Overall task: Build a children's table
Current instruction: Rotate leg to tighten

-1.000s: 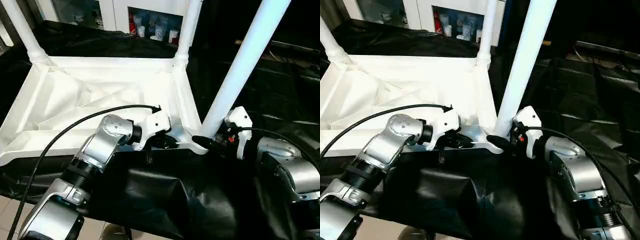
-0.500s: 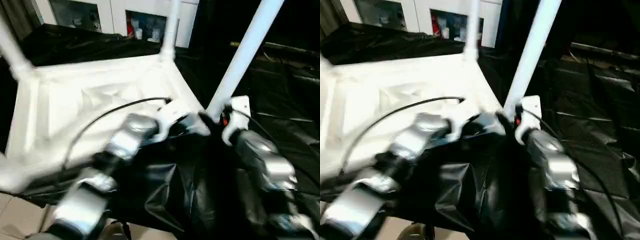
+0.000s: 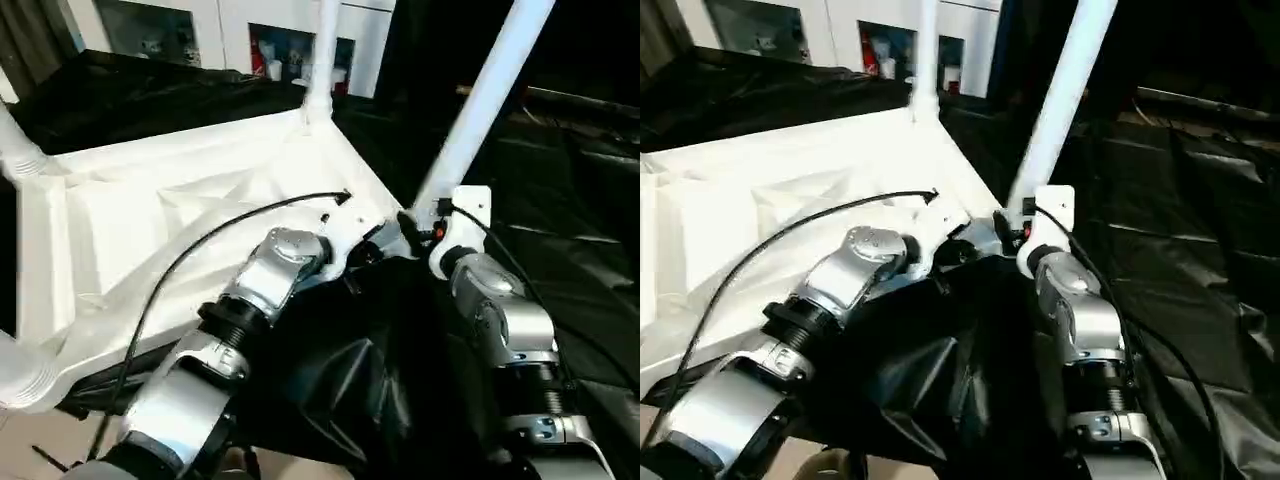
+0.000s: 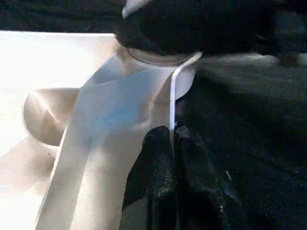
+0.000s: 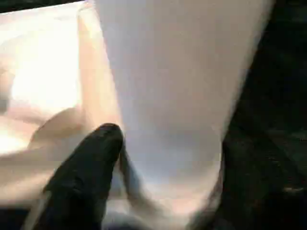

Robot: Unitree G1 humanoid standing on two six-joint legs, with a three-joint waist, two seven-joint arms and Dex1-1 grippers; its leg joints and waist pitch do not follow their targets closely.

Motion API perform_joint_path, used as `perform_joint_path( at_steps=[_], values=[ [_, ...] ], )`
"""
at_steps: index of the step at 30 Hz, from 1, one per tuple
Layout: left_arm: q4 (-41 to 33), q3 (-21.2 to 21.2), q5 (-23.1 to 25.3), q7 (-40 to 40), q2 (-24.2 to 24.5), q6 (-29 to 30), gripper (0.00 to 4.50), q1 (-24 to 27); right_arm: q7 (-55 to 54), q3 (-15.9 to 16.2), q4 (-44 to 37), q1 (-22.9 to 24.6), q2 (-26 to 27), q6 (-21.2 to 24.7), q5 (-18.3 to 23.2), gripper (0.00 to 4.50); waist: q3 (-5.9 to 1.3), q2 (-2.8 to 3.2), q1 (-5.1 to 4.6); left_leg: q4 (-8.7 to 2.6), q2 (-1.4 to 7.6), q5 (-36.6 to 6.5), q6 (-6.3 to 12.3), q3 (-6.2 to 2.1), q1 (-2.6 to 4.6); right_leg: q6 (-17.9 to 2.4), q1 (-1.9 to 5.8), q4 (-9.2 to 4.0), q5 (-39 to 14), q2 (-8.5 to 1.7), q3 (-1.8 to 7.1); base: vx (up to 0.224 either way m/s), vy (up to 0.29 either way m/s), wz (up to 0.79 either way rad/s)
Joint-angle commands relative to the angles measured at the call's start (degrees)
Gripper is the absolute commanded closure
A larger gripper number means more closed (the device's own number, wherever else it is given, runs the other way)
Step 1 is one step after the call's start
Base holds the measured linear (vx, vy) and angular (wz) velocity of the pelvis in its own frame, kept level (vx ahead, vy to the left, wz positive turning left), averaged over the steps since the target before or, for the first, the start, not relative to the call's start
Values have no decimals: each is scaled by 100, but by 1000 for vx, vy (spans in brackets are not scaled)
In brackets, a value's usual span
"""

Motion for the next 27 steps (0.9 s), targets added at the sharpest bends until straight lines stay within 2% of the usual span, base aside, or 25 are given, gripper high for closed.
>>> perform_joint_path(
  at_steps=[1,2,3,4,6,7,8,9,12,13,14,15,17,21,27],
  values=[
    [-48,92,-80,-85,5,-241,450,23,565,255,-60,136,-131,177,163,73,-383,-56,-17,-466,135,-2264,-153,-187,150,-512,124,-463,-2369,-34,16,0,0,0],
    [-51,90,-80,-93,10,-249,450,26,581,259,-67,138,-143,176,163,73,-394,-51,-2,-463,139,-2168,-146,-187,152,-523,141,-455,-2259,-33,12,0,0,0],
    [-106,72,-105,-245,87,-310,450,73,854,379,-167,170,-380,102,83,66,-406,-56,-12,-443,136,-2013,-85,-165,142,-599,124,-426,-1984,-21,21,0,0,0],
    [-109,71,-106,-254,91,-312,450,76,871,387,-173,173,-395,98,77,56,-397,-54,9,-425,140,-1924,-23,-132,175,-680,100,-430,-1837,-4,28,0,0,0],
    [-156,51,-116,-353,147,-377,450,113,1053,450,-256,209,-549,76,53,56,-391,-57,16,-410,137,-1871,52,-116,172,-770,102,-430,-1819,-14,37,0,0,0],
    [-302,3,-165,-675,328,-474,450,221,1725,655,-534,358,-1068,-2,17,56,-398,-66,25,-398,135,-1790,104,-106,171,-806,110,-424,-1775,-16,38,0,0,0],
    [-371,-21,-203,-834,389,-578,450,270,1943,688,-627,410,-1212,-13,43,56,-394,-55,56,-403,140,-1737,120,-117,170,-786,130,-425,-1750,-12,30,0,0,0],
    [-470,-56,-261,-1062,472,-734,450,340,2242,724,-751,481,-1399,-28,83,56,-378,-70,76,-394,156,-1661,211,-106,168,-800,147,-419,-1629,-16,42,0,0,0],
    [-773,-128,-434,-1557,642,-792,450,503,2680,692,-1001,595,-1671,10,252,56,-400,-68,68,-368,149,-1406,376,-85,159,-1017,150,-366,-1350,-9,34,0,0,0],
    [-979,-186,-523,-1858,765,-713,450,601,2911,705,-1144,662,-1849,28,322,56,-400,-68,68,-368,149,-1406,376,-85,159,-1017,150,-366,-1350,-9,34,0,0,0],
    [-1187,-252,-604,-2167,897,-623,450,699,3135,725,-1280,730,-2032,45,384,56,-399,-57,88,-359,174,-1370,408,-80,192,-1090,147,-355,-1303,-19,45,0,0,0],
    [-1262,-276,-632,-2278,954,-603,450,736,3221,733,-1330,758,-2099,53,408,56,-400,-35,99,-356,186,-1221,459,-71,194,-1208,146,-323,-1087,-1,48,0,0,0],
    [-1336,-293,-664,-2392,1018,-594,450,777,3329,740,-1389,792,-2175,67,444,56,-416,-23,119,-337,179,-1110,475,-53,216,-1302,142,-285,-859,25,45,0,0,0],
    [-1686,-320,-795,-2806,1250,-481,450,962,3778,751,-1628,944,-2377,158,653,56,-416,-14,150,-330,191,-1049,508,-54,216,-1399,168,-238,-574,15,46,0,0,0],
    [-1819,-298,-807,-2928,1363,-411,450,1029,4102,1009,-1672,1102,-2606,77,529,56,-403,-22,151,-332,182,-1296,413,-47,225,-1342,161,-281,-942,-5,57,0,0,0]
  ],
)
